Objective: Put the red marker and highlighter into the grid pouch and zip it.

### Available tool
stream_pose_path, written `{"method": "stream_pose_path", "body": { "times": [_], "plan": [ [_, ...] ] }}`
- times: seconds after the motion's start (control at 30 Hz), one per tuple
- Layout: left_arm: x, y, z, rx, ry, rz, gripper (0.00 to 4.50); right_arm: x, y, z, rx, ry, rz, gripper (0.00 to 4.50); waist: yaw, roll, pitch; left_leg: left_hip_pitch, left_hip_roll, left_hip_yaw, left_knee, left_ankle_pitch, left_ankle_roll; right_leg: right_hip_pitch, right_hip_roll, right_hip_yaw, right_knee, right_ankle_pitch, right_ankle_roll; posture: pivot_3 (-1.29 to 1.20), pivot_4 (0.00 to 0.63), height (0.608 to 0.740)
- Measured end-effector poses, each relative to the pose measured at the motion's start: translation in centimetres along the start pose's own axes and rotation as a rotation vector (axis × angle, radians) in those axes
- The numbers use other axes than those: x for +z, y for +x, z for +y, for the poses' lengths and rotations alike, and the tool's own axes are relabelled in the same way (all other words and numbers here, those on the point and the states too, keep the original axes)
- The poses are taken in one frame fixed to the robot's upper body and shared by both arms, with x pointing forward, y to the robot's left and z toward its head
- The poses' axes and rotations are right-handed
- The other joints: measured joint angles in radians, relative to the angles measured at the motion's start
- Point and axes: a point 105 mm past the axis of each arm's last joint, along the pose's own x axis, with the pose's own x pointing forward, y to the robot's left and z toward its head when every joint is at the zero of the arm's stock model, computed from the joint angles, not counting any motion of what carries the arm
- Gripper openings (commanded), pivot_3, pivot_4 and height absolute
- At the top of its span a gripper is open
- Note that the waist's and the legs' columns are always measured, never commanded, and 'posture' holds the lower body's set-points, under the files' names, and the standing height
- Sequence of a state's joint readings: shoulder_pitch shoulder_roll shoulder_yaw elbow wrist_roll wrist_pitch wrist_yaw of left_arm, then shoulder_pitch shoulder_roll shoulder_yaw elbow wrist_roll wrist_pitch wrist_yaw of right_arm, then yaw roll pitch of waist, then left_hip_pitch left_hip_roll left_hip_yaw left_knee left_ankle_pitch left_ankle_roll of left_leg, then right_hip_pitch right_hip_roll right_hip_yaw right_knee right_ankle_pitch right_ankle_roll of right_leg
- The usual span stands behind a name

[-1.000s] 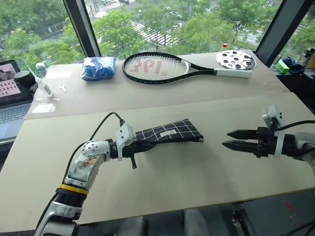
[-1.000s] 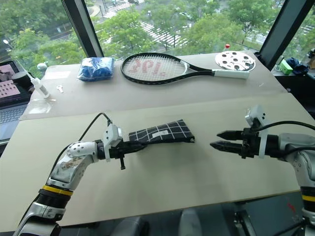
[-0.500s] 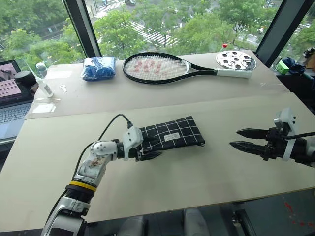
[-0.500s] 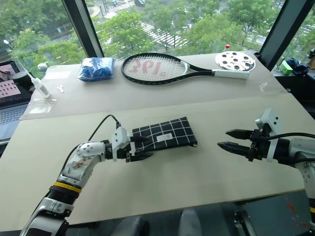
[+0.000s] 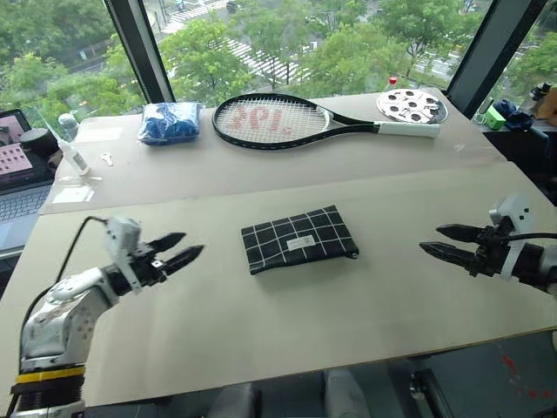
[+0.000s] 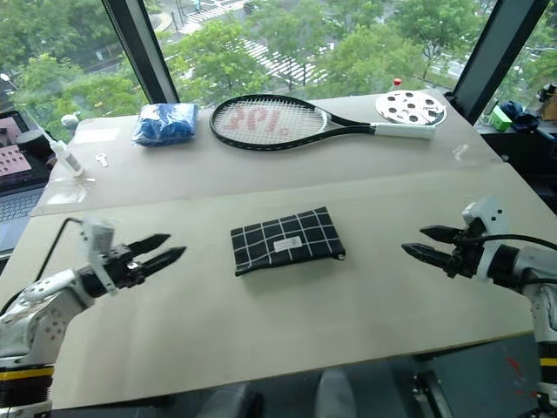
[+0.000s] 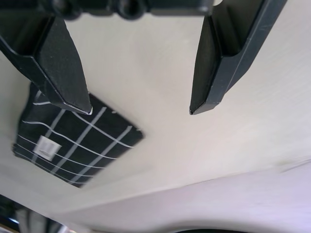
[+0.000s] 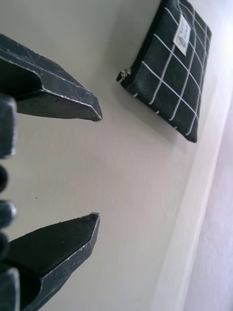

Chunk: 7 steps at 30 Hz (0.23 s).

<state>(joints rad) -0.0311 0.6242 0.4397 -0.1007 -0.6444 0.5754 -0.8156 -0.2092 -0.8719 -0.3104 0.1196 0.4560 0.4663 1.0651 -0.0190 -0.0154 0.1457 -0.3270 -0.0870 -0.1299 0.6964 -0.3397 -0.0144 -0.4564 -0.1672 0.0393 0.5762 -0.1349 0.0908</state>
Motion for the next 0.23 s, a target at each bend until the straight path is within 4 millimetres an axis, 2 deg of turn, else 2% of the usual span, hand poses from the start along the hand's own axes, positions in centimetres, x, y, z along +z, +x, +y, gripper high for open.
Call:
{"method": "stream_pose_path", "body": {
  "times": [0.1,0.23],
  "plan": [
    [-0.3,-1.9,1.3,0.107,-0.051,-0.029,3.47,-0.6,0.5,-0.3,-0.012,0.044,-0.022,3.36,0.005,0.0,0.0,0.0,0.0,0.001,0.001,0.0,0.0,0.001,0.0,0.001,0.0,0.0,0.0,0.0,0.15,0.74],
    [-0.4,-2.8,1.7,0.154,-0.076,-0.046,3.47,-0.5,1.1,-0.9,-0.027,0.069,-0.038,3.36,0.011,0.0,0.0,0.001,0.0,0.001,0.001,0.0,0.0,0.001,0.0,0.0,0.0,0.0,-0.001,0.0,0.15,0.74]
  ]
}}
